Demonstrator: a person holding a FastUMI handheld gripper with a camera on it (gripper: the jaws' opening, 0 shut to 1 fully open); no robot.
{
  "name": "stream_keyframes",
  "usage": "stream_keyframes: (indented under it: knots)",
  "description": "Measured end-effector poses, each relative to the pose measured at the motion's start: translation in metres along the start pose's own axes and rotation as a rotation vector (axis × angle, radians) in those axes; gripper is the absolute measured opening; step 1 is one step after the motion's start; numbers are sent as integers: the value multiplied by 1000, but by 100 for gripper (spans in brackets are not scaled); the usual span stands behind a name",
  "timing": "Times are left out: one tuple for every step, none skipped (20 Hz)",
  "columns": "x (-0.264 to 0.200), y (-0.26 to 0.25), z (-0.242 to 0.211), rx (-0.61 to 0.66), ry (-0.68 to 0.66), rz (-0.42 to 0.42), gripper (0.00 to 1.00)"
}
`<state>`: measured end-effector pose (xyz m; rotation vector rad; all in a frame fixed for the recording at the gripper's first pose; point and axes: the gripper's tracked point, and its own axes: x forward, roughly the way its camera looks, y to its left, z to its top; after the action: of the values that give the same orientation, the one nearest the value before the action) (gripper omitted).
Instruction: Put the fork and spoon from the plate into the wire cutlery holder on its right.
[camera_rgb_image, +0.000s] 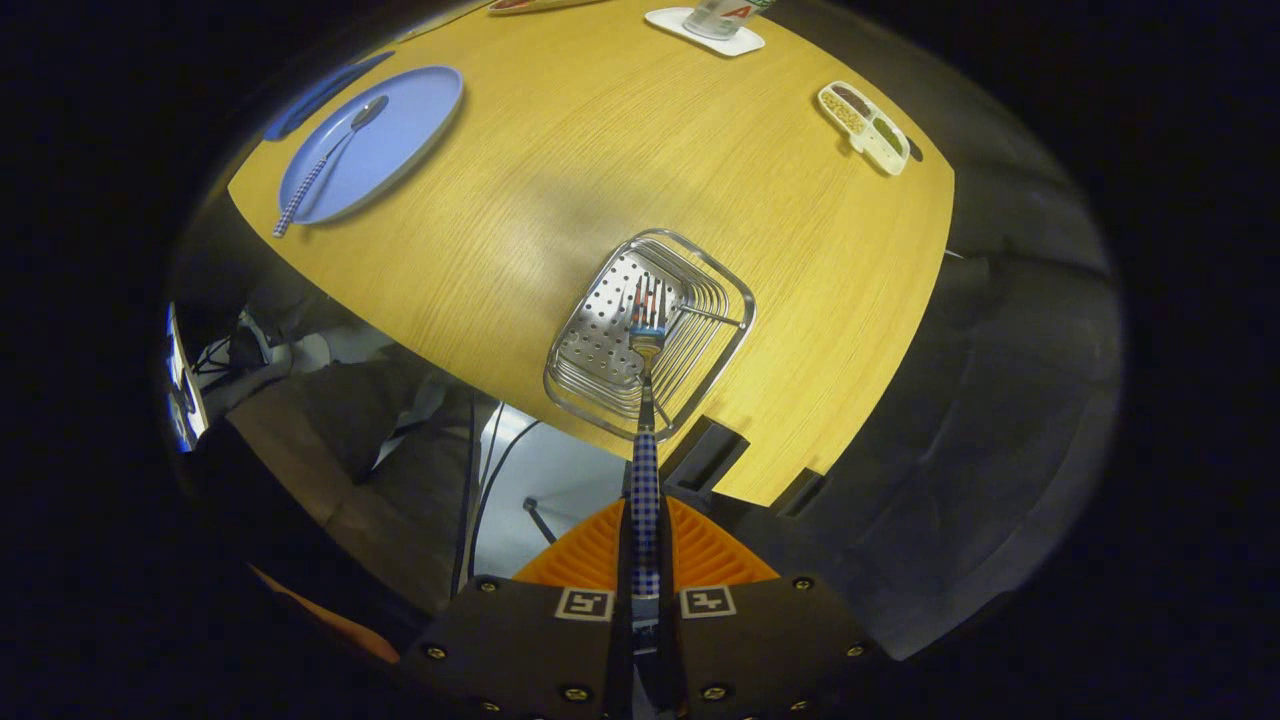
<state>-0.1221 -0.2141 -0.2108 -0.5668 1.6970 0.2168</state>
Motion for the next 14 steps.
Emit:
stream_keyframes:
  knots:
    - [0,0,2,-13,17,4,10]
    - [-2,0,5,-23,19,0,10]
    - [-5,-1,10,-26,7,-5,12]
    - [-4,-3,14,-21,-6,-16,14]
    - [-5,-4,18,-11,-26,-22,15]
    - [-7,-4,21,-1,-40,-25,15]
    - [-9,-5,23,10,-60,-29,21]
    - [-15,-6,25,24,-82,-36,29]
    - [-20,-6,26,38,-104,-43,56]
    - [-23,-6,26,49,-126,-46,63]
    - [-27,-4,24,69,-142,-47,79]
    - [-29,0,23,98,-163,-49,80]
    - [-33,2,24,124,-199,-65,82]
    - [-29,7,29,152,-251,-62,84]
